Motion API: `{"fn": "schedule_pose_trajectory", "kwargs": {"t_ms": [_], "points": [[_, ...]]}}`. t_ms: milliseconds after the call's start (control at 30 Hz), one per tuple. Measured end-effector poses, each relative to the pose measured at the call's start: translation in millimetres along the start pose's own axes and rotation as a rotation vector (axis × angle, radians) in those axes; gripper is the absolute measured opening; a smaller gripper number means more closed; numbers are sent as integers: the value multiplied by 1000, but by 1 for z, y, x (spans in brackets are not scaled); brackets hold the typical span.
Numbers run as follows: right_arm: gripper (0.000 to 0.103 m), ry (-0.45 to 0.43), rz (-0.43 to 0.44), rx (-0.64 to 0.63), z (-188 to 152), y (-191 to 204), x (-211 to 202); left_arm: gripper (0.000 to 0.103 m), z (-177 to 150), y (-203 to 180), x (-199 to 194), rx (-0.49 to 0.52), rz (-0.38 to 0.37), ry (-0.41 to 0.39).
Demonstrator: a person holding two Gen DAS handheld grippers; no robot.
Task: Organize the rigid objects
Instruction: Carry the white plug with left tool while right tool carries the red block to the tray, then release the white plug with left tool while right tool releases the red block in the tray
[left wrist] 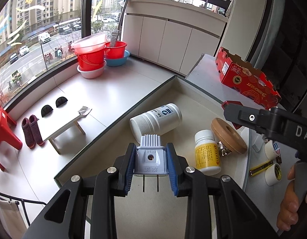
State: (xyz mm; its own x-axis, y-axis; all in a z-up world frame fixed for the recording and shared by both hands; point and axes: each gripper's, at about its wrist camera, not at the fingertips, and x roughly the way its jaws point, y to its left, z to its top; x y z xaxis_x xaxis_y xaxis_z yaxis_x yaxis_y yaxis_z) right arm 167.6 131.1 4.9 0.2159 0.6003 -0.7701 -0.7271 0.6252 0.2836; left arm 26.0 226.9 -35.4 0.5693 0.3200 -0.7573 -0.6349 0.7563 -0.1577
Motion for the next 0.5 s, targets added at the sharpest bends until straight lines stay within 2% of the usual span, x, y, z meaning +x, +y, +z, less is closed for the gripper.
{"fn": "schedule_pose_trajectory", "kwargs": {"t_ms": [500], "points": [[73,44,-7,7,13,-8,34,33,3,-1,24,7,13,47]]}}
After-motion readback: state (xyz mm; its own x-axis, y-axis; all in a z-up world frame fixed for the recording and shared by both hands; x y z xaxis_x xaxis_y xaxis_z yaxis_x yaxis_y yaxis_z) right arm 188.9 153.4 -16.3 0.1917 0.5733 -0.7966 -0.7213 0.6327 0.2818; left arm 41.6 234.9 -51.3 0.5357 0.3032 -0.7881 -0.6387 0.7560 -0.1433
